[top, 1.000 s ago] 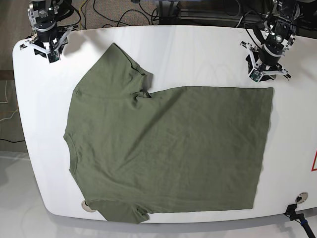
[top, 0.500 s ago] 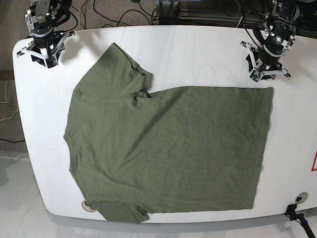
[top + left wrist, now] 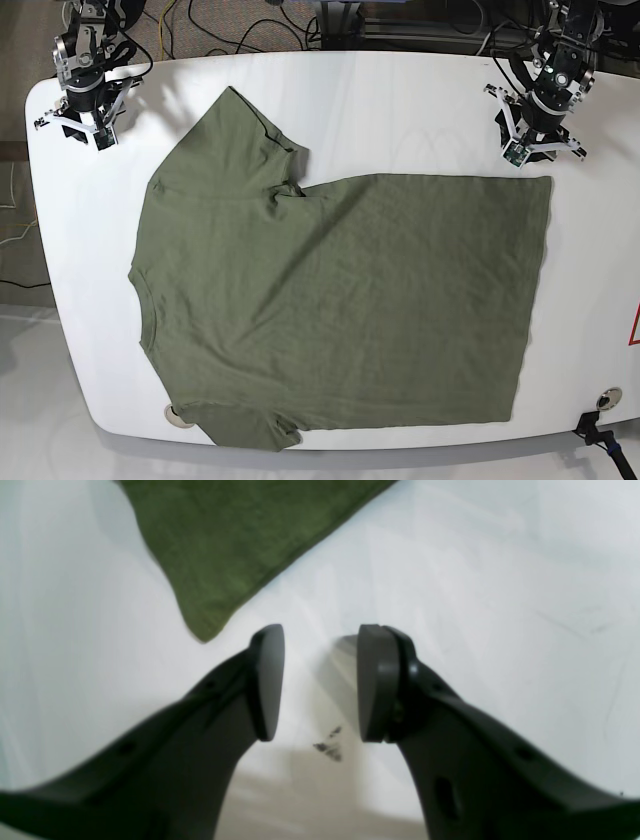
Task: Fold the T-shirt properly
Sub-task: 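Position right gripper at the shoulder, left gripper at the hem corner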
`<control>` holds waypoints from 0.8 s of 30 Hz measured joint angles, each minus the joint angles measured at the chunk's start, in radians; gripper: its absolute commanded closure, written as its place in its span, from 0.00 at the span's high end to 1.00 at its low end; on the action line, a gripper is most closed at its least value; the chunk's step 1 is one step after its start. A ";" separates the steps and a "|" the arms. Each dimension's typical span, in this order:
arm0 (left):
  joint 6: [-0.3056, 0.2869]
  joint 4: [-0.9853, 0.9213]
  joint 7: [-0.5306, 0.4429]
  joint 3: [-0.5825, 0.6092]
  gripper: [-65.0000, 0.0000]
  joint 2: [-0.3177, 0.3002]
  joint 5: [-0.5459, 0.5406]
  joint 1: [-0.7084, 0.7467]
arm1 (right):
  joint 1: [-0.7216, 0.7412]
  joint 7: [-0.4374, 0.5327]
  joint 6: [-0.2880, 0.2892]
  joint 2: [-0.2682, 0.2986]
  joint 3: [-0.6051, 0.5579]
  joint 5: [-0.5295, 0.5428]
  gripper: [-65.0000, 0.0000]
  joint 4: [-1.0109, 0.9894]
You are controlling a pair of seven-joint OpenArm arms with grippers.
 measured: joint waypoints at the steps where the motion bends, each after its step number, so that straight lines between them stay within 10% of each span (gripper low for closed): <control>1: -0.006 -0.002 0.006 0.000 0.34 0.008 0.001 -0.001 | 0.000 0.000 0.000 0.000 0.000 0.000 0.32 0.000; 24: -0.017 0.071 0.013 -0.097 0.34 0.023 0.002 0.031 | -0.009 0.000 0.025 -0.154 -0.031 0.031 0.32 0.097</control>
